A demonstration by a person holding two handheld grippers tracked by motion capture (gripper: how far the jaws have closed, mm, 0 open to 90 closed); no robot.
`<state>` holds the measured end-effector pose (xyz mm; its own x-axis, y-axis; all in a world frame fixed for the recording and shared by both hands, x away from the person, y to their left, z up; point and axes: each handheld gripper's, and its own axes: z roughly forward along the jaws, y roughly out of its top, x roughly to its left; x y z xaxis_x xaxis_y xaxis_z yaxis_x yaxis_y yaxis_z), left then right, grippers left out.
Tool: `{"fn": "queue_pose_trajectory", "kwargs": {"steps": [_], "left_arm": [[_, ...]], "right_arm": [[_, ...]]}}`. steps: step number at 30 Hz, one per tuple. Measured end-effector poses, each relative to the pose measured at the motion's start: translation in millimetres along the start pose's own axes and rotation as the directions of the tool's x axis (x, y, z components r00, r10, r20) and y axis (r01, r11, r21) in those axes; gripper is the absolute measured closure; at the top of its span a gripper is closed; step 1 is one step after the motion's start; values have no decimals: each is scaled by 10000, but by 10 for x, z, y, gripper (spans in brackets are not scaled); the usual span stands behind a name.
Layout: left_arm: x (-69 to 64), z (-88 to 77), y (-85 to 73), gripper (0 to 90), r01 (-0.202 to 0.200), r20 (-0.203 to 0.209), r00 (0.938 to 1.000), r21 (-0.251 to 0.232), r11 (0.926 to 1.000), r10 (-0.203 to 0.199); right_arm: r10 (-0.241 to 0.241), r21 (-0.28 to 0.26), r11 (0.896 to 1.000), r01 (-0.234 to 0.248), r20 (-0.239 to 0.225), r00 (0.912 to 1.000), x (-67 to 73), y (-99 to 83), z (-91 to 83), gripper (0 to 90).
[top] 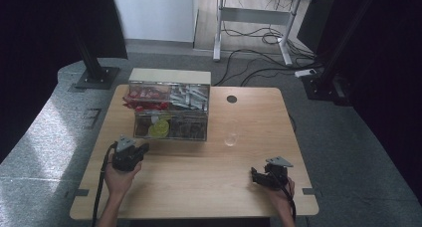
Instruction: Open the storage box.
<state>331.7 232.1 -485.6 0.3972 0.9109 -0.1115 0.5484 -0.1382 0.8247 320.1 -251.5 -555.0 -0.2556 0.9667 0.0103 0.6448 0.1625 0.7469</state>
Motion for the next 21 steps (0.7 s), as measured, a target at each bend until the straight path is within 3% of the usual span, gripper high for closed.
{"fn": "queue_pose_trajectory", "kwargs": {"steps": [21], "left_arm": [[162, 291, 22, 900, 286, 79, 9995, 601, 9978, -291]], "right_arm": [[57, 4, 10000, -57, 60, 10000, 2, 3, 4, 187]]}}
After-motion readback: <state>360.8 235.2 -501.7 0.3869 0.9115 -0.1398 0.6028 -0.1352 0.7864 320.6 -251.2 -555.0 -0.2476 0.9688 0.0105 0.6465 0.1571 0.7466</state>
